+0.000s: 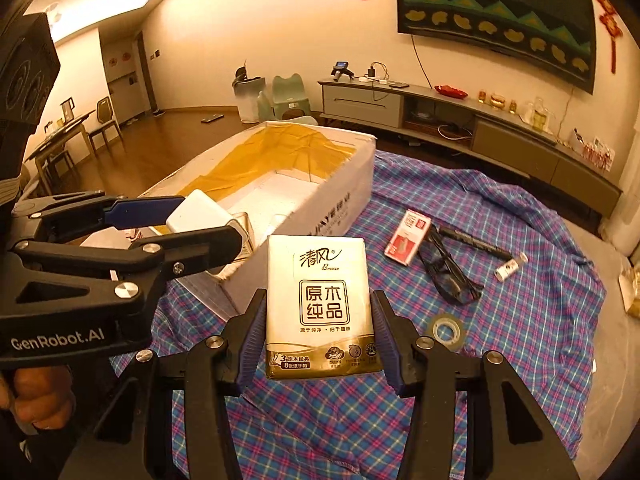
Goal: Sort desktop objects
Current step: 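Carry the white charger and tissue pack over the white bin, then open the right tool to drop the tissue pack while the left releases the charger, then withdraw both tools from the bin back over the plaid cloth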
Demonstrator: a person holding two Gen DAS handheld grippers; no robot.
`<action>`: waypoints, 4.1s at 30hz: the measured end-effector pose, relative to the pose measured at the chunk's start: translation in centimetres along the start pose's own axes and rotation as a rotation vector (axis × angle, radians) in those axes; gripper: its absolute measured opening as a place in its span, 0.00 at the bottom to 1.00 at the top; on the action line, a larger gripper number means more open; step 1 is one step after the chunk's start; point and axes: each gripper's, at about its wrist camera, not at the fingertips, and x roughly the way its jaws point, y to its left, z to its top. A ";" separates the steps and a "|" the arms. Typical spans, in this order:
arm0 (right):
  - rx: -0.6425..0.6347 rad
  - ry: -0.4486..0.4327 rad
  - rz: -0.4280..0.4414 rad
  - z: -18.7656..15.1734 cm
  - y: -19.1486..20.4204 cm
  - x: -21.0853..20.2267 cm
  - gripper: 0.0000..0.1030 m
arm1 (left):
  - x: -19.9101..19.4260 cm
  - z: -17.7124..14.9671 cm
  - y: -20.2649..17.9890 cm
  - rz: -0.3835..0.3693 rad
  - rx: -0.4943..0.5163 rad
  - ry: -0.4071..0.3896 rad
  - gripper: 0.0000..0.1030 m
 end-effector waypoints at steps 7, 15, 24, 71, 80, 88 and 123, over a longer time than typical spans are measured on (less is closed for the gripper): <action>-0.044 0.007 -0.010 1.6 1.6 0.5 0.50 | -0.3 0.6 2.4 -0.005 -0.027 -0.017 0.59; -0.095 0.018 -0.017 3.6 3.4 1.4 0.50 | 0.2 1.2 5.5 -0.002 -0.061 -0.022 0.59; -0.147 0.029 -0.020 5.5 5.2 2.7 0.50 | 1.0 1.7 8.0 0.007 -0.088 -0.019 0.59; -0.279 0.235 -0.010 15.0 4.7 15.8 0.50 | 10.9 8.7 14.7 0.050 -0.079 0.203 0.59; -0.331 0.309 -0.042 15.7 3.8 19.9 0.50 | 16.0 9.9 15.4 0.040 -0.129 0.324 0.59; -0.382 0.393 -0.060 15.6 3.4 23.3 0.50 | 20.4 9.9 15.3 0.073 -0.140 0.410 0.59; -0.336 0.320 0.023 13.1 5.1 13.9 0.59 | 10.8 7.9 13.1 0.101 -0.018 0.374 0.60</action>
